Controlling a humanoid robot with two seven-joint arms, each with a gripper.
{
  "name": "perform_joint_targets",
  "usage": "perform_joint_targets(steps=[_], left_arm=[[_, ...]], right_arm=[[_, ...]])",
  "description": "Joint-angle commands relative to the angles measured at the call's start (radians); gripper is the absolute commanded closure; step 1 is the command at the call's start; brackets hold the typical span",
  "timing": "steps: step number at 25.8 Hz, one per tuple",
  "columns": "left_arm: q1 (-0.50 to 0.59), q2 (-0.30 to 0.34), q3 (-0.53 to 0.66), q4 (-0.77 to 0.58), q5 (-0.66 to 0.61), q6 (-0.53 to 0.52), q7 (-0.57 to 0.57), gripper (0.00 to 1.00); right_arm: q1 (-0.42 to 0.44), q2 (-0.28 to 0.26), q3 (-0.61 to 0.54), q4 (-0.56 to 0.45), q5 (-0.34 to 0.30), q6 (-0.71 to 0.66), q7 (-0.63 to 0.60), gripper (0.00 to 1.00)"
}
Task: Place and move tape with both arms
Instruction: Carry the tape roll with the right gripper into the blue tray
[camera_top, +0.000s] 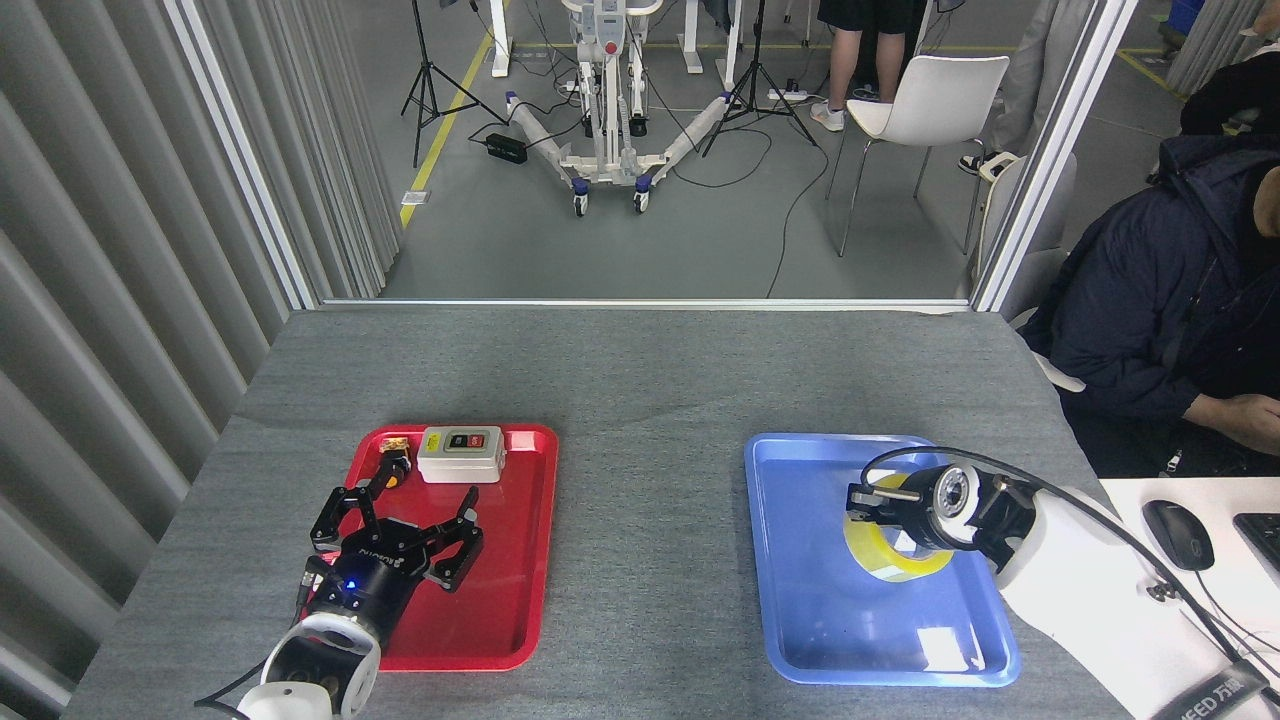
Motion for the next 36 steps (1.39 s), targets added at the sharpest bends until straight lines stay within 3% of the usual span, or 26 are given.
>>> perform_joint_targets(steps=[1, 5, 9, 16, 24, 31, 36], left_arm=[[-0.002, -0.003, 0.000, 0.005, -0.001, 0.098, -0.071, 0.00], [0.001, -0.002, 0.000, 0.005, 0.002, 0.109, -0.071, 0.00], [0.004, 0.001, 0.006, 0.003, 0.025, 0.111, -0.041, 0.00], [0.041, 0.007, 0.011, 0.003, 0.100, 0.125, 0.047, 0.00], [0.048, 0.009, 0.013, -0.001, 0.100, 0.121, 0.048, 0.00], [0.055, 0.011, 0.013, -0.006, 0.106, 0.120, 0.048, 0.00], [0.055, 0.011, 0.010, -0.004, 0.106, 0.112, 0.047, 0.00]], right_arm=[[-0.071, 0.036, 0.058, 0.078, -0.038, 0.059, 0.027, 0.98], [-0.146, 0.090, 0.133, 0.191, -0.063, 0.099, 0.051, 0.98], [-0.163, 0.134, 0.138, 0.296, -0.093, 0.094, 0.048, 0.97], [-0.163, 0.154, 0.138, 0.340, -0.086, 0.085, 0.032, 0.95], [-0.158, 0.187, 0.136, 0.400, -0.081, 0.060, 0.015, 0.75], [-0.155, 0.188, 0.135, 0.400, -0.080, 0.060, 0.013, 0.72], [-0.153, 0.188, 0.130, 0.400, -0.078, 0.060, 0.013, 0.53]])
